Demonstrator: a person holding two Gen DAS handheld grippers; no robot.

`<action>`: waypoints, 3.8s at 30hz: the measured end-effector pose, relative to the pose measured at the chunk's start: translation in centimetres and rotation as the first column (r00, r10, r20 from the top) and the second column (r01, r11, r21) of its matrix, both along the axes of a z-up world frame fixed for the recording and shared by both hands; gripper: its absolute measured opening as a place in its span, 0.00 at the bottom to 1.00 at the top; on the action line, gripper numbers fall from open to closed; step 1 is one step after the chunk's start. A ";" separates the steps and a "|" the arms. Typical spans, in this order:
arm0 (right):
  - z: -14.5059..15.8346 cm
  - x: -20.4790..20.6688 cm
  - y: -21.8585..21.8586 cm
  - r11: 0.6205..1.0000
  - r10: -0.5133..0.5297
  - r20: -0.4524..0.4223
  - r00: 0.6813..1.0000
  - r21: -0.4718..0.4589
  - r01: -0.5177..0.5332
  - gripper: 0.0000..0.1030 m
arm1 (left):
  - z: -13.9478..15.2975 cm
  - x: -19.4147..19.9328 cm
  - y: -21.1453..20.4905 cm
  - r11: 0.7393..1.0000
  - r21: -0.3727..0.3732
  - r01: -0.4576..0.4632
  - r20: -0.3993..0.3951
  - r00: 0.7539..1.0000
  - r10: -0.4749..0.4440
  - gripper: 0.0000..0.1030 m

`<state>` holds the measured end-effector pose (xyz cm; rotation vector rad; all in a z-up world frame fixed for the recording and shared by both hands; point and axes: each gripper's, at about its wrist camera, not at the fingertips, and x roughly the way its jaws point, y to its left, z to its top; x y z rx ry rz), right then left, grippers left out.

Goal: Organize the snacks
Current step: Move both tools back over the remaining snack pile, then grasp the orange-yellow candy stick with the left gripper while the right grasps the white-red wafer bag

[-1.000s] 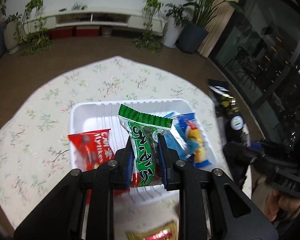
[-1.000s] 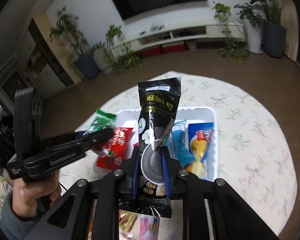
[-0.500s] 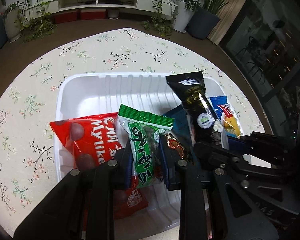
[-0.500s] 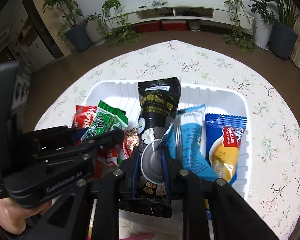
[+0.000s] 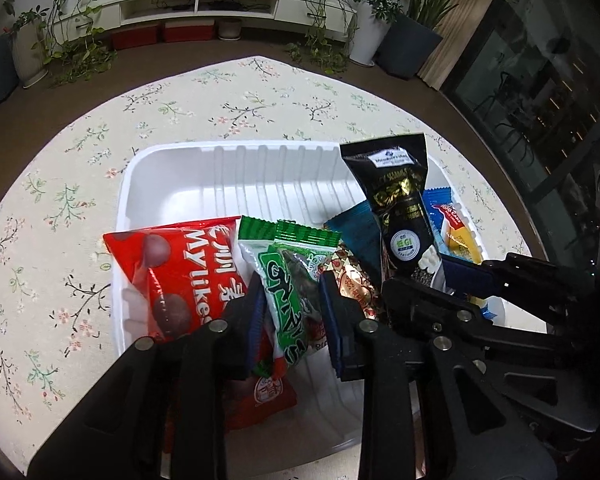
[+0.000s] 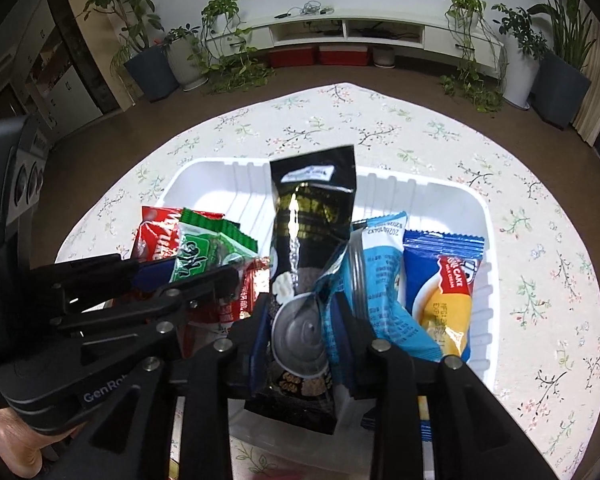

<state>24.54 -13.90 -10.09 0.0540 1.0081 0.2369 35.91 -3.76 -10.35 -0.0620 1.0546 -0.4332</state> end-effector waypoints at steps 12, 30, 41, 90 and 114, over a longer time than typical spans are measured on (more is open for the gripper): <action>4.6 -2.8 -2.3 0.997 -0.073 0.106 0.992 0.045 0.068 0.68 | 3.8 -2.3 2.0 0.999 -0.025 -0.024 0.066 0.998 0.025 0.63; 7.3 -17.0 -9.5 0.802 -0.235 0.145 0.961 0.587 0.107 1.00 | 10.5 -18.7 6.6 0.999 0.046 0.009 0.340 0.940 -0.024 1.00; 3.0 -26.2 -10.1 0.803 -0.344 0.112 0.932 0.550 0.230 1.00 | 2.5 -26.9 11.4 0.976 -0.048 -0.214 0.074 0.973 0.218 1.00; 0.0 -28.6 -5.8 0.929 -0.268 0.079 0.960 0.285 0.236 0.87 | -2.0 -25.7 7.3 0.996 0.050 -0.073 0.025 0.997 0.071 0.16; -2.2 -18.5 -5.3 0.958 -0.267 -0.060 0.962 0.090 0.271 0.55 | -0.3 -27.1 9.1 0.998 -0.028 -0.050 0.045 0.998 0.051 0.15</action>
